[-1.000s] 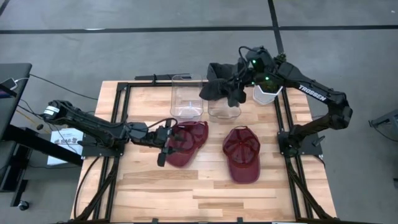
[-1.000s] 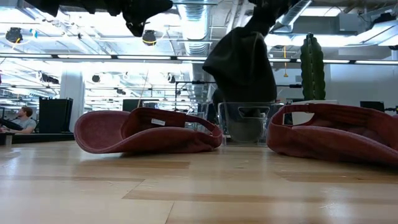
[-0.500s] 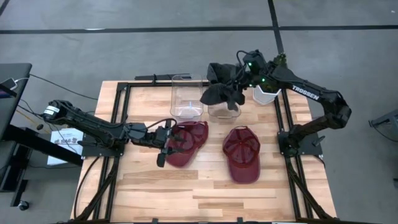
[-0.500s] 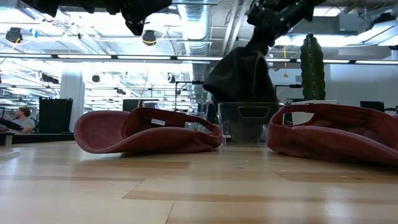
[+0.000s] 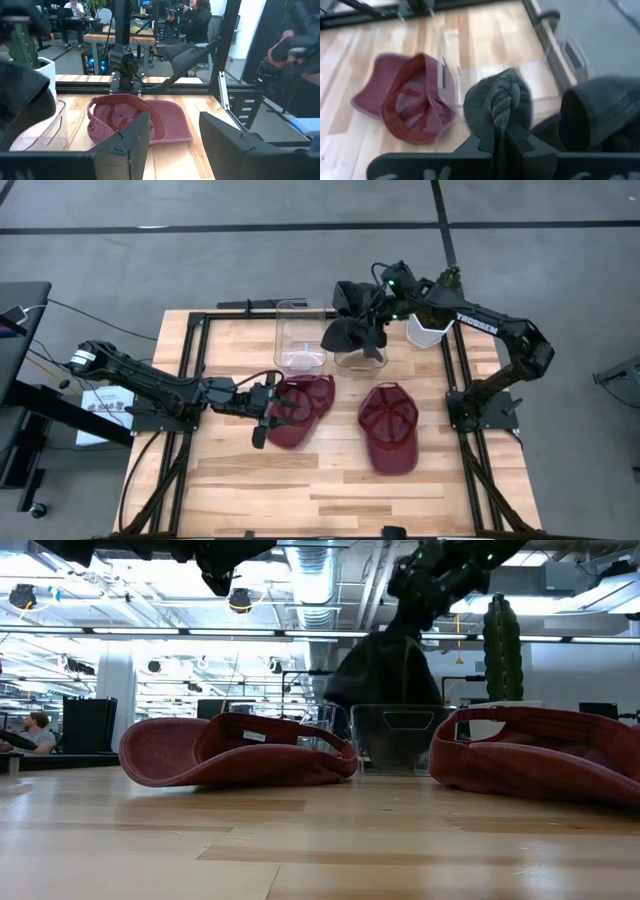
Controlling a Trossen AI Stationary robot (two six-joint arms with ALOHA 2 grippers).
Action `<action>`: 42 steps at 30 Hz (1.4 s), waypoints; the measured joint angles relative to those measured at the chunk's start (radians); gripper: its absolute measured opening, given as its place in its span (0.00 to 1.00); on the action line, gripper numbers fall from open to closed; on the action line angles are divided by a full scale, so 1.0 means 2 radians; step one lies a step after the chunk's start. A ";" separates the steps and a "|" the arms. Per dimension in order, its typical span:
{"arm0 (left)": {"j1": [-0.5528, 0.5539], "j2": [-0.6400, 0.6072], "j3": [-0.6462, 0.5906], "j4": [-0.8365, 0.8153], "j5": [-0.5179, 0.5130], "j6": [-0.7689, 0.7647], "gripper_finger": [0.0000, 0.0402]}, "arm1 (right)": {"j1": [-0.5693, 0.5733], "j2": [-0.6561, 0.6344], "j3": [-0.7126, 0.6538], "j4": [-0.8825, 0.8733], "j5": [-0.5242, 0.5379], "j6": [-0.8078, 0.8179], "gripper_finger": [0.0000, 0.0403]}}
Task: Pick & Place hat
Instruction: Put the black cap into the right transparent bin
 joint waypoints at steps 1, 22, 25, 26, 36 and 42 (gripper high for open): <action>0.000 0.000 0.000 0.000 0.000 0.000 0.42 | -0.001 0.006 0.000 -0.002 0.004 -0.001 0.00; 0.000 0.000 0.000 0.000 0.000 0.000 0.42 | -0.033 0.029 0.000 -0.006 0.180 0.000 0.03; 0.000 0.000 0.000 0.000 0.000 0.000 0.42 | -0.033 0.029 0.000 0.002 0.215 0.001 0.03; 0.000 0.000 0.000 0.000 0.000 0.000 0.42 | -0.034 0.029 0.000 0.004 0.227 0.001 0.03; 0.000 0.000 0.000 0.000 0.000 0.000 0.42 | -0.034 0.029 0.000 0.029 0.310 0.010 0.03; 0.000 0.000 0.000 0.000 0.000 0.000 0.42 | -0.034 0.032 0.000 0.027 0.310 0.011 0.03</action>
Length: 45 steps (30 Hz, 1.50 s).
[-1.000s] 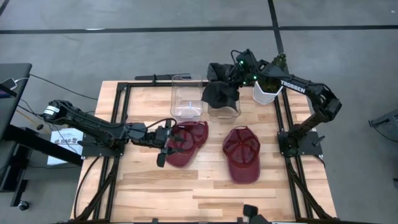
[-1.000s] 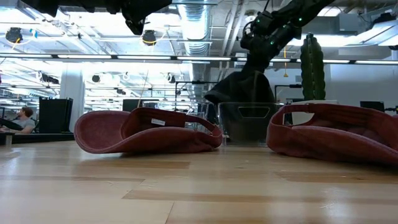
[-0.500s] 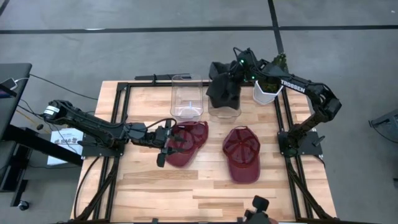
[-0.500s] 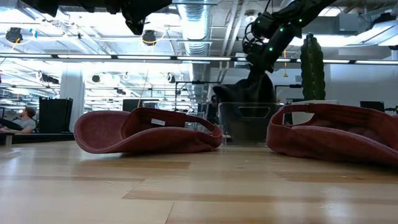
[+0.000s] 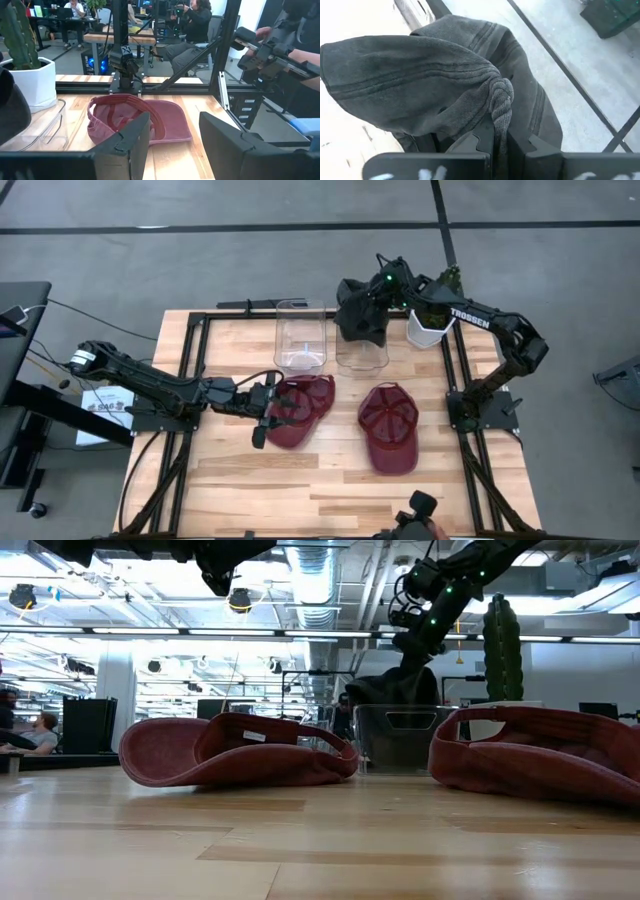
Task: Pick & Place hat
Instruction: Put the black cap into the right transparent bin
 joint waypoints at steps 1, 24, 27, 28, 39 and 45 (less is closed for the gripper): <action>0.000 0.000 0.000 0.000 0.000 0.000 0.42 | 0.000 0.000 0.000 -0.004 0.000 0.002 0.03; 0.000 0.000 0.000 0.000 0.000 0.000 0.42 | -0.002 0.019 0.001 0.023 0.018 0.003 0.43; 0.000 0.000 -0.003 0.001 0.000 0.000 0.42 | -0.002 0.019 0.001 0.023 0.044 0.003 0.42; 0.000 0.000 -0.005 0.001 0.000 0.000 0.42 | -0.002 0.019 0.001 0.023 0.056 0.004 0.41; 0.001 0.000 -0.006 0.000 0.000 0.000 0.42 | 0.003 0.019 0.001 0.040 0.100 0.003 0.29; 0.001 0.000 -0.006 0.000 0.000 0.000 0.42 | 0.009 0.019 0.001 0.059 0.105 0.004 0.24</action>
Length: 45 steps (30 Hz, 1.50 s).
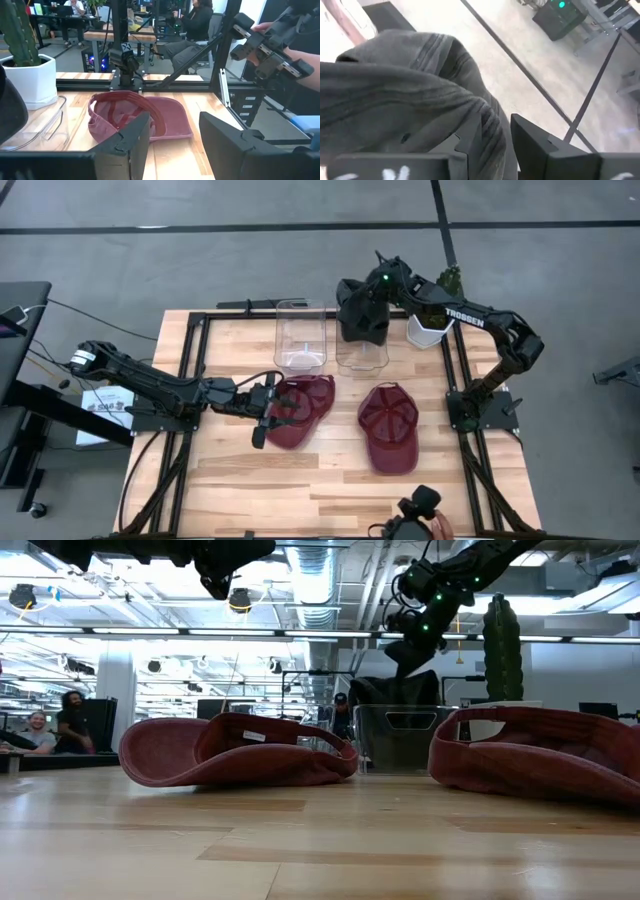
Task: Pick & Place hat
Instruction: Put the black cap into the right transparent bin
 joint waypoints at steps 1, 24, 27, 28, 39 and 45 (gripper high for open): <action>0.000 0.000 0.000 0.000 0.000 0.000 0.42 | 0.000 0.000 0.000 0.004 0.001 0.000 0.23; 0.000 0.000 0.000 0.000 0.000 0.000 0.42 | 0.034 -0.098 0.000 0.057 -0.001 0.013 0.18; 0.000 0.000 0.000 0.000 0.000 0.000 0.42 | 0.050 -0.131 0.000 0.047 -0.001 0.013 0.18; 0.000 0.000 0.000 0.000 0.000 0.000 0.42 | 0.055 -0.140 0.000 0.042 -0.001 0.016 0.18; 0.000 0.000 0.000 0.000 0.000 0.000 0.42 | 0.113 -0.187 0.000 -0.129 -0.210 0.052 0.18; 0.000 0.000 0.000 0.000 0.000 0.000 0.42 | 0.169 -0.156 -0.001 -0.198 -0.300 0.036 0.18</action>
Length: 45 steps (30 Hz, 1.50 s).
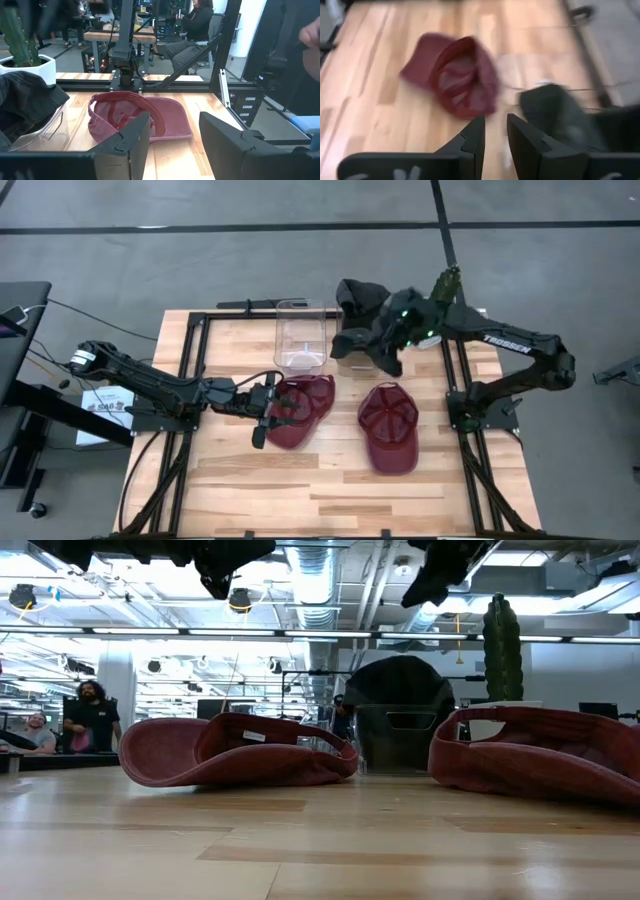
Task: Pick & Place hat
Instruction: Put the black cap into the right transparent bin
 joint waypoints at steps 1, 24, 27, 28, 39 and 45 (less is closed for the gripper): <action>0.000 0.000 0.000 0.001 0.000 0.000 0.42 | 0.012 0.007 -0.003 0.000 0.000 0.000 0.18; 0.000 0.000 0.000 0.003 0.000 0.000 0.42 | 0.062 0.174 -0.026 0.051 0.478 -0.050 0.01; 0.000 0.000 0.000 0.003 0.000 0.000 0.42 | 0.038 0.163 -0.026 0.091 0.475 -0.092 0.00; 0.000 0.000 0.000 0.003 0.000 0.000 0.42 | 0.030 0.158 -0.026 0.103 0.471 -0.104 0.00; 0.000 0.000 0.000 0.003 0.000 0.000 0.42 | -0.112 0.138 -0.025 0.192 0.329 -0.143 0.00; 0.000 0.000 0.000 0.003 0.000 0.000 0.42 | -0.171 0.164 -0.025 0.217 0.299 -0.134 0.00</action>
